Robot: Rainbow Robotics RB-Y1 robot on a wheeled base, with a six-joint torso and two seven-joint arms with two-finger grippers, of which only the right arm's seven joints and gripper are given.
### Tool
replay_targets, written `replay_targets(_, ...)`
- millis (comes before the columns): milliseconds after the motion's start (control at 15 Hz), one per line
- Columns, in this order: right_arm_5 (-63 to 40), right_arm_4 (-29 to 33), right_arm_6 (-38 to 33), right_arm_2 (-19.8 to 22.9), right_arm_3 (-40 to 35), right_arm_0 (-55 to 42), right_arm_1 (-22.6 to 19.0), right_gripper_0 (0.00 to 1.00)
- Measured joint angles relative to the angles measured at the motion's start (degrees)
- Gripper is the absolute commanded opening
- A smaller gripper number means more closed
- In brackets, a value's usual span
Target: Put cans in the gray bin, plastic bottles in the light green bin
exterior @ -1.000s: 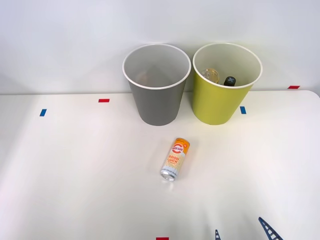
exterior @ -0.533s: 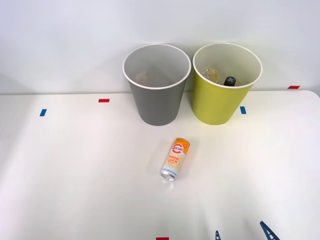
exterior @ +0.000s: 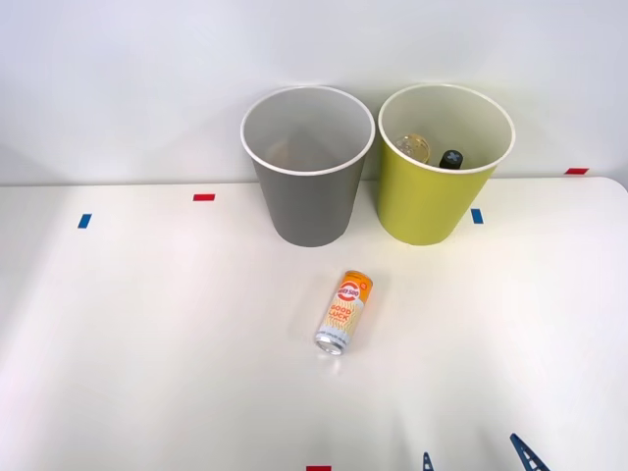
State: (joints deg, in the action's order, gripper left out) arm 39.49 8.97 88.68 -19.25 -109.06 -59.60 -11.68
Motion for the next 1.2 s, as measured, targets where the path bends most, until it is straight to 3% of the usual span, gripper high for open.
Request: replay_targets(1200,0.0,0.0,0.0,0.0,0.0,0.0,0.0,1.0)
